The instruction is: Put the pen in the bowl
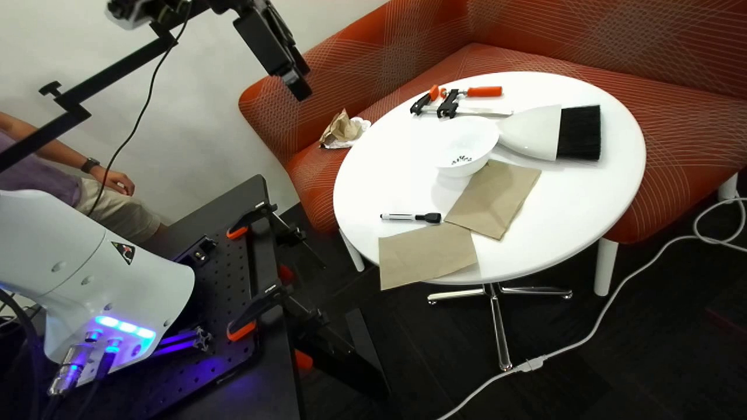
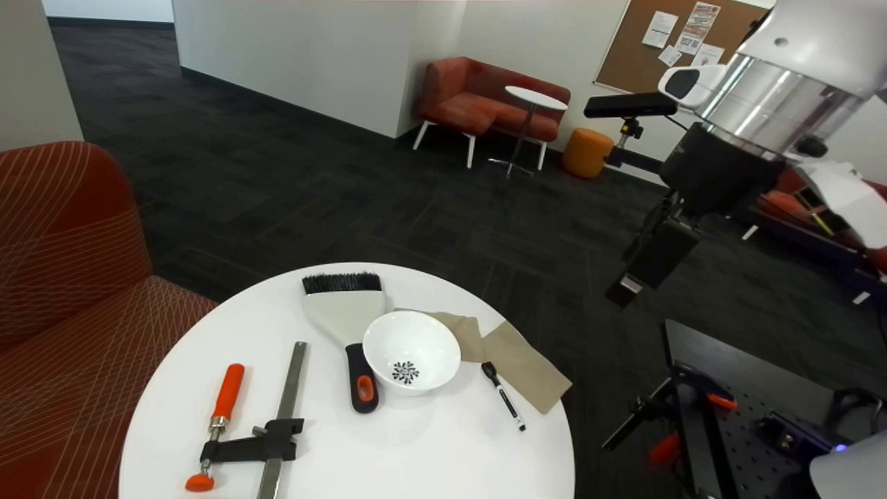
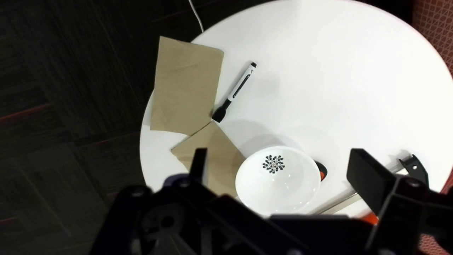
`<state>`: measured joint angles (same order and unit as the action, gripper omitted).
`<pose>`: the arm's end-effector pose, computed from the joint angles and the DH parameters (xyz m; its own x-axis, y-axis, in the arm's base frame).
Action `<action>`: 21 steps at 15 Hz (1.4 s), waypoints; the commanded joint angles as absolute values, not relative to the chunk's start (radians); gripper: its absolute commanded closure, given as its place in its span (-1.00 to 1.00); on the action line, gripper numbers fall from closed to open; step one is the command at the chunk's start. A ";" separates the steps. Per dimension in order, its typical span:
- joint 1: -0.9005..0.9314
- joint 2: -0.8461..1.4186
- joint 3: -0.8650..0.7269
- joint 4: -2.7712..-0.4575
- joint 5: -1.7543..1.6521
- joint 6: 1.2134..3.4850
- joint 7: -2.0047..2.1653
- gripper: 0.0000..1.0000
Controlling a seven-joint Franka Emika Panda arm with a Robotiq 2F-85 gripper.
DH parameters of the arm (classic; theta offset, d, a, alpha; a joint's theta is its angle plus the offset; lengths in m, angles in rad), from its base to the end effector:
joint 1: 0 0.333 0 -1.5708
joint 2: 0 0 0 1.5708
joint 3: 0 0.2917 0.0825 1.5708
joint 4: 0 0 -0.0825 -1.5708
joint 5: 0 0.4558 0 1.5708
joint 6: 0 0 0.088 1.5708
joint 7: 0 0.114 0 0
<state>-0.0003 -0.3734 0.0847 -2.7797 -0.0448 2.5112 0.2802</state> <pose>0.4355 0.0318 0.2473 0.9802 -0.1616 0.1146 -0.1661 -0.9856 0.0303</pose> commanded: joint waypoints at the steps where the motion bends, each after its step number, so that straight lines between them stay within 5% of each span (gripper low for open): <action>1: -0.027 -0.302 0.091 -2.750 -0.033 2.536 0.323 -1.00; 21: -0.014 0.474 0.053 -2.501 0.304 2.990 0.303 -1.00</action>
<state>-0.0168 0.3899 0.0555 -2.5520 0.2806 2.9452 0.2963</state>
